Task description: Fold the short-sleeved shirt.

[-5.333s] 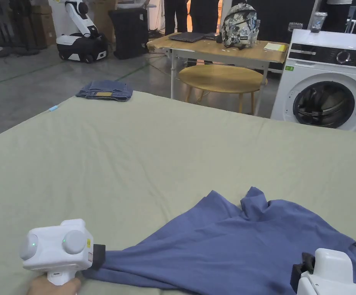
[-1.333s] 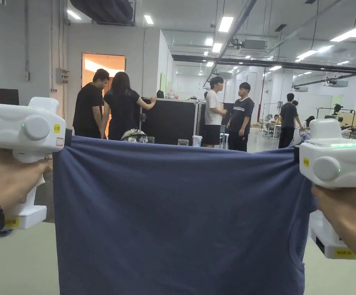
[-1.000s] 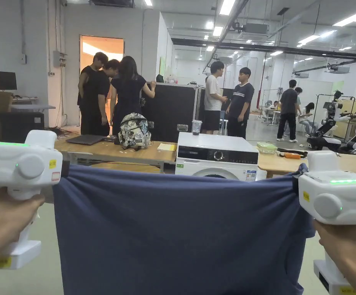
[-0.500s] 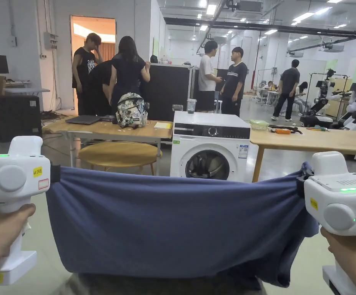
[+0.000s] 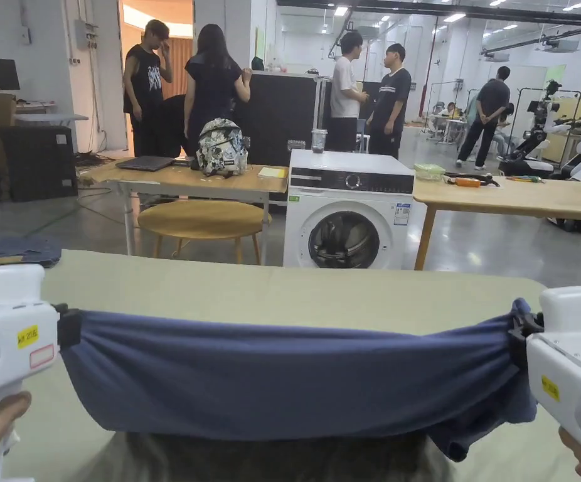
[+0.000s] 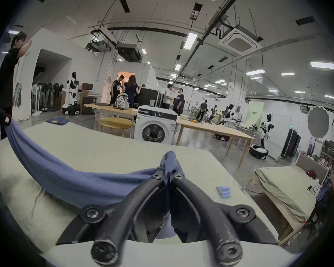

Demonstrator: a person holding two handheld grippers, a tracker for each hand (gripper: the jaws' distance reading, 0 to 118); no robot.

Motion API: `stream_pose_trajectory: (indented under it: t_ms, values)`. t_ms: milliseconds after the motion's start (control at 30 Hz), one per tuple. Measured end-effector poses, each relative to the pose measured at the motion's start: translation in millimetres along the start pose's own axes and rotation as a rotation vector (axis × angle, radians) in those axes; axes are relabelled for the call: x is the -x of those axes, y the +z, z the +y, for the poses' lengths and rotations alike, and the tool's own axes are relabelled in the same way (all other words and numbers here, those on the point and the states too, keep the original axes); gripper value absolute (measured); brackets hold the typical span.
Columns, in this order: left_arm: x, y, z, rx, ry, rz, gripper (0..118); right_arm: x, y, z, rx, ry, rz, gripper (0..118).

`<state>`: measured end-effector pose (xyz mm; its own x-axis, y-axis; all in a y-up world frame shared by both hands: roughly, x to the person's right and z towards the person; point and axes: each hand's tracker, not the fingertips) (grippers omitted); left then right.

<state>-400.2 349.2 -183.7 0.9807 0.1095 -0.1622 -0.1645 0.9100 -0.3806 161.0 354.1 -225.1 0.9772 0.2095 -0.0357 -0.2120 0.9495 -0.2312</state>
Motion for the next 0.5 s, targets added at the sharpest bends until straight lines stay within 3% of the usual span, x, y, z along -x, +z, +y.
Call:
stream_pose_trajectory:
  t_ms: [500]
  values:
    - [8.9, 22.4, -158.5, 0.381, -0.016, -0.008, 0, 9.3, 39.5, -144.1, 0.437, -0.006, 0.131, 2]
